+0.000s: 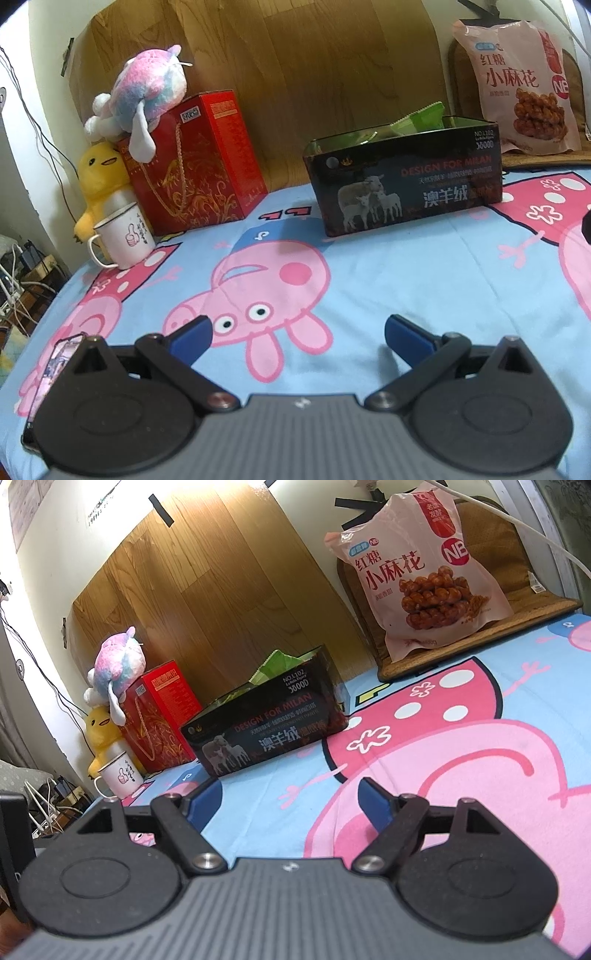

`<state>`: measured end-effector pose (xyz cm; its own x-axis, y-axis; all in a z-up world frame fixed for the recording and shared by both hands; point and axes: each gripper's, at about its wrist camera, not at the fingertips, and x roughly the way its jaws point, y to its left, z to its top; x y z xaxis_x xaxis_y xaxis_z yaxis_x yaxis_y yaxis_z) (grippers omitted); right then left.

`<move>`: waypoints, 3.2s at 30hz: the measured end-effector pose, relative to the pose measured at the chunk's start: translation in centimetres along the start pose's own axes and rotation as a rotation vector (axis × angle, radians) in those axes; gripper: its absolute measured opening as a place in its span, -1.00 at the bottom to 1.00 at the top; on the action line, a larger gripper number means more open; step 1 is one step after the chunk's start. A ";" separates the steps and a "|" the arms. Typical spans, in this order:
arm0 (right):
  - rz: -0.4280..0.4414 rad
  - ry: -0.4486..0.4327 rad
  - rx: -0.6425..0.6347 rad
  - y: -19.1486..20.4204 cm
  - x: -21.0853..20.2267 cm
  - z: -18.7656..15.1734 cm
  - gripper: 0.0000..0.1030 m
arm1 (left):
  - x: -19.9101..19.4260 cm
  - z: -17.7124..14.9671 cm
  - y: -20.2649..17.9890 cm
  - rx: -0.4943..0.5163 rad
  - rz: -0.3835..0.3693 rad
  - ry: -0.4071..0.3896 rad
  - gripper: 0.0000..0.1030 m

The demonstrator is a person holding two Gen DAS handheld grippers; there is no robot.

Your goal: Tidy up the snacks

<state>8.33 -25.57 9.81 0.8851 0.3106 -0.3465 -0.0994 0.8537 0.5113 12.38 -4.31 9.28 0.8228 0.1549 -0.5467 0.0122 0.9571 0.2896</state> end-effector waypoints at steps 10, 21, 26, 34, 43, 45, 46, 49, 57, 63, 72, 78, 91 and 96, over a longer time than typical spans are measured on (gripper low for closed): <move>0.002 0.000 0.001 0.0 0.0 0.0 0.61 | -0.2 0.1 0.1 0.007 0.009 -0.006 1.00; 0.004 0.001 0.003 -0.1 0.0 0.0 0.61 | -0.4 0.2 -0.3 0.035 0.033 -0.013 1.00; 0.006 -0.001 0.007 -0.1 -0.1 0.0 0.61 | -0.5 0.2 -0.4 0.039 0.035 -0.014 1.00; 0.007 -0.002 0.009 -0.1 -0.1 0.0 0.61 | -0.5 0.1 -0.2 0.043 0.053 -0.018 1.00; 0.006 -0.005 0.010 0.0 -0.1 0.0 0.61 | -0.4 0.1 0.1 0.061 0.084 -0.039 1.00; 0.006 -0.006 0.011 0.1 0.0 0.0 0.61 | -0.4 0.1 0.0 0.066 0.091 -0.043 1.00; 0.006 -0.006 0.011 0.1 0.0 0.0 0.61 | -0.5 0.1 0.0 0.068 0.094 -0.045 1.00; 0.006 -0.006 0.011 0.0 -0.1 0.0 0.61 | -0.5 0.1 0.0 0.071 0.097 -0.050 1.00; 0.007 -0.007 0.013 -0.1 -0.1 0.0 0.61 | -0.6 0.1 0.0 0.071 0.091 -0.048 1.00; 0.007 -0.007 0.013 -0.1 -0.2 0.0 0.61 | -0.6 0.0 0.0 0.072 0.096 -0.047 1.00; 0.007 -0.009 0.014 0.0 -0.1 0.1 0.61 | -0.6 0.0 0.0 0.079 0.100 -0.051 1.00; 0.008 -0.009 0.015 -0.1 -0.2 0.1 0.61 | -0.7 0.0 -0.1 0.085 0.094 -0.051 1.00; 0.009 -0.009 0.016 0.0 -0.1 0.0 0.61 | -0.8 -0.1 -0.5 0.094 0.074 -0.044 1.00; 0.010 -0.009 0.016 0.0 -0.1 0.0 0.61 | -0.8 0.0 -0.6 0.091 0.057 -0.034 1.00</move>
<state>8.22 -25.65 9.89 0.8883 0.3148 -0.3344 -0.1006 0.8437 0.5272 11.75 -4.99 9.58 0.8426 0.1988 -0.5005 0.0147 0.9206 0.3903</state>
